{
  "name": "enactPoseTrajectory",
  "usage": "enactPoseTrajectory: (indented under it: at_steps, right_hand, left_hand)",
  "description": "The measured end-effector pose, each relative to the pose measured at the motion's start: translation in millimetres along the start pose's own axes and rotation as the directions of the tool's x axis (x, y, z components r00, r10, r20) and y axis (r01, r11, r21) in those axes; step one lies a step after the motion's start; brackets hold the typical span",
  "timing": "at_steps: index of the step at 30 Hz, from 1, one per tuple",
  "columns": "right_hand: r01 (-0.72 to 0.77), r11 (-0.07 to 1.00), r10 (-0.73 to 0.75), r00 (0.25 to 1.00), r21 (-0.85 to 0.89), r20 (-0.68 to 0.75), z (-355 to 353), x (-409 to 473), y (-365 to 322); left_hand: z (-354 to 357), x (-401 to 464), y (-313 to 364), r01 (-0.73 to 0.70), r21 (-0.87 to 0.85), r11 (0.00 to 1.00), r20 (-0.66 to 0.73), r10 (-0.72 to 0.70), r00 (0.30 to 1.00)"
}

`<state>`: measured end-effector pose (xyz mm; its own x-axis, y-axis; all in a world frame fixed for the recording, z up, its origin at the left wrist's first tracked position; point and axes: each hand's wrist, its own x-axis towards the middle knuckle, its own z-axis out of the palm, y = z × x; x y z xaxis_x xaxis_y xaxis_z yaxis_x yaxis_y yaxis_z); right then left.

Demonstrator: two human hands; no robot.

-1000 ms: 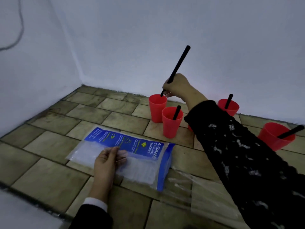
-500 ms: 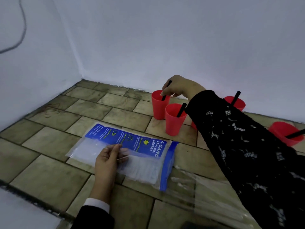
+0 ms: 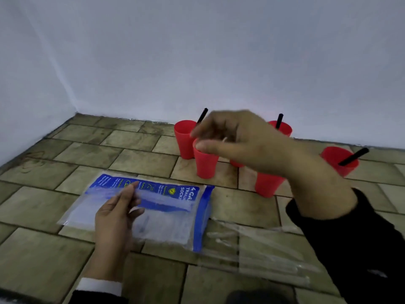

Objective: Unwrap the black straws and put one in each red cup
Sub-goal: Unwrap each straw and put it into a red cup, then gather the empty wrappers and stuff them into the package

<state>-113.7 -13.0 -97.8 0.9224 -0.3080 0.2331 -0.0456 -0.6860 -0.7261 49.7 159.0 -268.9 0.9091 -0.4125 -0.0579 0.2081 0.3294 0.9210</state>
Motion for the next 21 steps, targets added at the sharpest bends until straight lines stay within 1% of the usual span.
enactPoseTrajectory:
  at_steps: [1,2,4,6,7,9,11,13,14,15,16,17,19,20,21]
  right_hand:
    - [-0.059,0.998,0.061,0.997,-0.03,0.056,10,-11,12]
    - [-0.115,0.992,0.119,0.99,-0.059,0.079,20,-23,25]
    - [-0.208,0.974,0.215,0.974,-0.089,0.073,35,-46,49]
    - [-0.283,0.953,0.291,0.955,-0.107,0.066,43,-67,68]
    - [-0.303,0.945,0.313,0.948,-0.121,0.066,48,-73,73]
    - [-0.366,0.923,0.371,0.928,-0.121,0.021,49,-88,83]
    - [-0.424,0.902,0.422,0.906,-0.08,-0.04,48,-100,94]
    - [-0.466,0.882,0.46,0.883,-0.068,-0.093,47,-112,106]
    - [-0.485,0.871,0.475,0.871,-0.075,-0.123,46,-119,113]
    - [-0.499,0.863,0.483,0.862,-0.083,-0.156,44,-125,121]
    - [-0.507,0.857,0.486,0.855,-0.093,-0.184,44,-131,129]
    - [-0.51,0.854,0.484,0.851,-0.103,-0.202,43,-135,136]
    - [-0.493,0.858,0.463,0.863,-0.142,-0.201,45,-139,148]
    - [-0.47,0.865,0.439,0.878,-0.174,-0.19,47,-140,153]
    - [-0.439,0.875,0.407,0.895,-0.203,-0.179,50,-140,156]
  left_hand:
    - [12,-7,5,0.014,0.008,1.0,0.064,-0.014,0.998]
    - [26,-15,6,0.038,0.02,0.999,0.132,-0.041,0.99]
    - [55,-31,-3,0.102,0.078,0.992,0.241,-0.118,0.963]
    - [80,-48,-20,0.129,0.166,0.978,0.307,-0.176,0.935]
    - [87,-53,-28,0.148,0.189,0.971,0.313,-0.202,0.928]
    - [98,-63,-41,0.19,0.228,0.955,0.345,-0.261,0.902]
    - [101,-68,-49,0.205,0.257,0.945,0.381,-0.293,0.877]
    - [98,-71,-50,0.195,0.318,0.928,0.445,-0.328,0.833]
    - [95,-71,-49,0.152,0.385,0.91,0.477,-0.338,0.811]
    - [90,-71,-47,0.081,0.458,0.885,0.496,-0.33,0.803]
    - [84,-70,-45,-0.002,0.516,0.857,0.489,-0.293,0.822]
    - [78,-68,-42,-0.083,0.565,0.821,0.458,-0.229,0.859]
    - [66,-64,-37,-0.236,0.663,0.71,0.383,-0.052,0.922]
    - [60,-61,-36,-0.28,0.697,0.66,0.354,0.023,0.935]
    - [55,-56,-38,-0.305,0.725,0.617,0.341,0.062,0.938]
